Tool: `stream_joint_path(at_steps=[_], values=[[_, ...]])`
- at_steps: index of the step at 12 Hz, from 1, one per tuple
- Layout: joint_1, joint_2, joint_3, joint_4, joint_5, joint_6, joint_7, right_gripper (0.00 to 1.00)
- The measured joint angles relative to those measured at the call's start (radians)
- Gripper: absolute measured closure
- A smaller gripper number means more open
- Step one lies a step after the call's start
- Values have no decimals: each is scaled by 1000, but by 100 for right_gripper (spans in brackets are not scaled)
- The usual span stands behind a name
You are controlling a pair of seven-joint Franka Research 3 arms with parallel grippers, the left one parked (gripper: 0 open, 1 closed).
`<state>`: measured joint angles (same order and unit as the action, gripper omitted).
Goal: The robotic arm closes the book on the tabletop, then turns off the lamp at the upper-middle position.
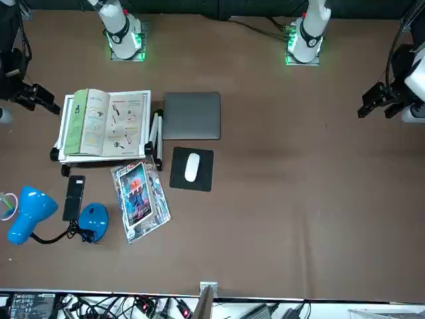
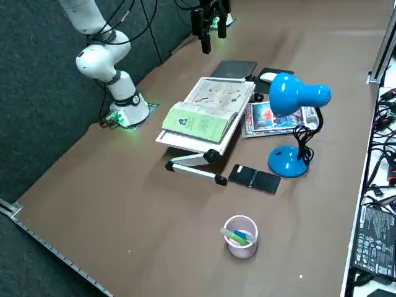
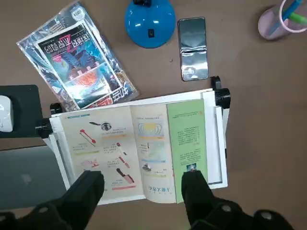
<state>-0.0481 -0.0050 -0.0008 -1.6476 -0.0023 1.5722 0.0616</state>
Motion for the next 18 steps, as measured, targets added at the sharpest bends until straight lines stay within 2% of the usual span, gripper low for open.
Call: stream_joint_path(at_steps=[5, 9, 14, 18], values=[[5, 0, 0, 1, 0, 5, 0, 0], [37, 0, 1, 1, -8, 6, 41, 0], [126, 9, 3, 5, -89, 34, 198, 0], [218, 71, 5, 43, -189, 49, 315, 0]])
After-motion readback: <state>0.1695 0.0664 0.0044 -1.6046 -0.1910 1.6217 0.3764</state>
